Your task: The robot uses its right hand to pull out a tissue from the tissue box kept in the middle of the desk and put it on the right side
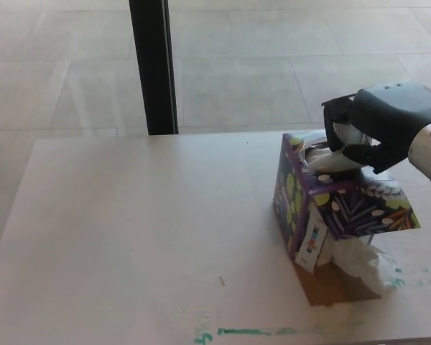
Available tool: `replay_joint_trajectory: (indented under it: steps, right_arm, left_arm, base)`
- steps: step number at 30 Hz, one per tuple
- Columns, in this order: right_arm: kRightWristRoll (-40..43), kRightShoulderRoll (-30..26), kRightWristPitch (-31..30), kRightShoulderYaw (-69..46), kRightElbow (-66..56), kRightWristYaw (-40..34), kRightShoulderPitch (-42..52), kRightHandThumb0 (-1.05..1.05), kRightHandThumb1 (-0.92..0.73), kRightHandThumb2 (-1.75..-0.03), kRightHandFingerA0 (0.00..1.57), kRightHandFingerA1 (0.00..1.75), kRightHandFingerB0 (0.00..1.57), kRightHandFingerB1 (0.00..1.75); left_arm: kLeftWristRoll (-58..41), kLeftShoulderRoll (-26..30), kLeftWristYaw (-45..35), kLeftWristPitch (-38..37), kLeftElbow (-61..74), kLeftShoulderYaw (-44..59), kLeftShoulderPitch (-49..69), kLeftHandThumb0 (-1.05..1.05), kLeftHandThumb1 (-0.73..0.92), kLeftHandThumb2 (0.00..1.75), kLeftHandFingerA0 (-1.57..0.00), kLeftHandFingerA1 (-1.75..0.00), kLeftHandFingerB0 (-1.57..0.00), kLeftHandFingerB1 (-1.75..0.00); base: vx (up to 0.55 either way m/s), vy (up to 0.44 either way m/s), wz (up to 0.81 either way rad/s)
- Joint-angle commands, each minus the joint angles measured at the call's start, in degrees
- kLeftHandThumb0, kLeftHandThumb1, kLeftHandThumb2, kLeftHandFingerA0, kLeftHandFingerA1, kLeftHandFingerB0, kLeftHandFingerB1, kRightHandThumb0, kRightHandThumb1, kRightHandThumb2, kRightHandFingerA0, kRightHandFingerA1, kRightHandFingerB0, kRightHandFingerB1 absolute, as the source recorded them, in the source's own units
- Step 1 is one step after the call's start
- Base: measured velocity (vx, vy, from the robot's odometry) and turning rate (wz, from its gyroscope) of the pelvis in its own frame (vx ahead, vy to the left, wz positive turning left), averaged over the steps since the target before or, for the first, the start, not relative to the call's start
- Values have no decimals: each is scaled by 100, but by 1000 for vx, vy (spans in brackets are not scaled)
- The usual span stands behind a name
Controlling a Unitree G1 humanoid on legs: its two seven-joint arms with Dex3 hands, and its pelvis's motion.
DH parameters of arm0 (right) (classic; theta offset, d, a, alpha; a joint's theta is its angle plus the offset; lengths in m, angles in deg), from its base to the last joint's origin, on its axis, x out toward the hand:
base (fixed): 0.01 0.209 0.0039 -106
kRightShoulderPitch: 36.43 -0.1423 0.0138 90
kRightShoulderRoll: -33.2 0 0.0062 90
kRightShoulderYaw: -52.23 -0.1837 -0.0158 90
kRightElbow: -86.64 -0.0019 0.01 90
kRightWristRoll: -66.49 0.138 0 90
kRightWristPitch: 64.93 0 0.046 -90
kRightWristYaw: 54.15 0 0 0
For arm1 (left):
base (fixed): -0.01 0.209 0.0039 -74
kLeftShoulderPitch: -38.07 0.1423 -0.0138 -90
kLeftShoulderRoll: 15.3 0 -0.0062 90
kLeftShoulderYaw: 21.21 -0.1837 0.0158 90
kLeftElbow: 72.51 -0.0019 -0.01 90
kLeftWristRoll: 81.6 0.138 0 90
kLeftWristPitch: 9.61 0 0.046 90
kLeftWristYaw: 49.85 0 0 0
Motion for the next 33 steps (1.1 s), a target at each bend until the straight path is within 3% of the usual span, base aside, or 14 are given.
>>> replay_joint_trajectory:
  steps: [1, 3, 4, 6, 8, 10, 11, 20, 21, 24, 27, 31, 32, 33]
  right_arm:
    - [-623, -480, 1076, 54, 72, -997, -377, -21, -61, -90, 96, 147, 89, 102]
    - [-859, -677, 1311, 87, 36, -1475, -377, -18, -52, -82, 97, 131, 94, 94]
    - [-1080, -777, 1399, 182, 108, -1740, -473, -23, -56, -75, 98, 137, 94, 84]
    - [-1209, -820, 1522, 247, 222, -1996, -563, -24, -57, -80, 98, 147, 94, 82]
    - [-1348, -919, 1540, 303, 264, -2098, -676, -30, -55, -80, 107, 156, 91, 104]
    - [-1780, -1044, 1437, 471, 400, -2640, -959, -33, -56, -64, 96, 167, 89, 84]
    - [-1836, -1087, 1466, 501, 459, -2745, -1029, -29, -57, -84, 99, 170, 91, 88]
    - [-1832, -1366, 1596, 445, 720, -3091, -1279, -31, -57, -72, 97, 163, 95, 85]
    - [-1866, -1393, 1621, 459, 752, -3203, -1276, -28, -49, -84, 98, 169, 96, 108]
    - [-1936, -1445, 1653, 508, 836, -3386, -1299, -27, -46, -85, 97, 169, 96, 114]
    - [-2045, -1628, 1680, 559, 904, -3422, -1304, -30, -47, -75, 95, 154, 99, 101]
    - [-2154, -1827, 1795, 597, 1042, -3591, -1348, -29, -51, -71, 91, 162, 97, 94]
    - [-2182, -1870, 1809, 602, 1105, -3659, -1371, -29, -38, -92, 116, 127, 97, 103]
    - [-2191, -1882, 1828, 606, 1144, -3699, -1386, -29, -38, -92, 116, 127, 97, 103]
  left_arm:
    - [90, 117, -34, -208, -36, -97, 70, -79, 92, 71, -55, -50, -45, -44]
    - [123, 106, 30, -201, -41, -142, 145, -87, 75, 89, -58, -57, -48, -50]
    - [137, 96, 66, -196, -60, -156, 163, -81, 92, 69, -60, -48, -49, -42]
    - [134, 93, 90, -208, -73, -162, 183, -80, 92, 69, -59, -45, -50, -42]
    - [102, 82, 56, -262, -97, -136, 207, -81, 92, 70, -58, -46, -47, -41]
    - [19, 87, 38, -195, -61, -66, 210, -80, 92, 68, -59, -48, -50, -43]
    - [49, 93, 51, -219, -58, -92, 216, -79, 92, 70, -58, -46, -48, -42]
    - [202, 150, 186, -268, -74, -240, 278, -82, 92, 68, -65, -45, -53, -42]
    - [233, 151, 201, -312, -72, -272, 296, -82, 92, 69, -62, -46, -52, -43]
    - [113, 143, 71, -268, -94, -202, 301, -81, 91, 68, -60, -47, -51, -44]
    - [118, 137, 135, -276, -101, -210, 303, -80, 92, 68, -61, -48, -53, -44]
    - [193, 174, 92, -401, -113, -286, 338, -81, 92, 69, -59, -47, -50, -43]
    - [195, 188, 85, -406, -120, -296, 341, -83, 92, 69, -58, -46, -49, -43]
    - [195, 190, 81, -413, -124, -306, 341, -83, 92, 69, -58, -46, -49, -43]
  base:
    - [0, 0, 0]
    - [0, 0, 0]
    - [0, 0, 0]
    - [0, 0, 0]
    - [0, 0, 0]
    - [0, 0, 0]
    - [0, 0, 0]
    - [0, 0, 0]
    - [0, 0, 0]
    - [0, 0, 0]
    - [0, 0, 0]
    - [0, 0, 0]
    - [0, 0, 0]
    - [0, 0, 0]
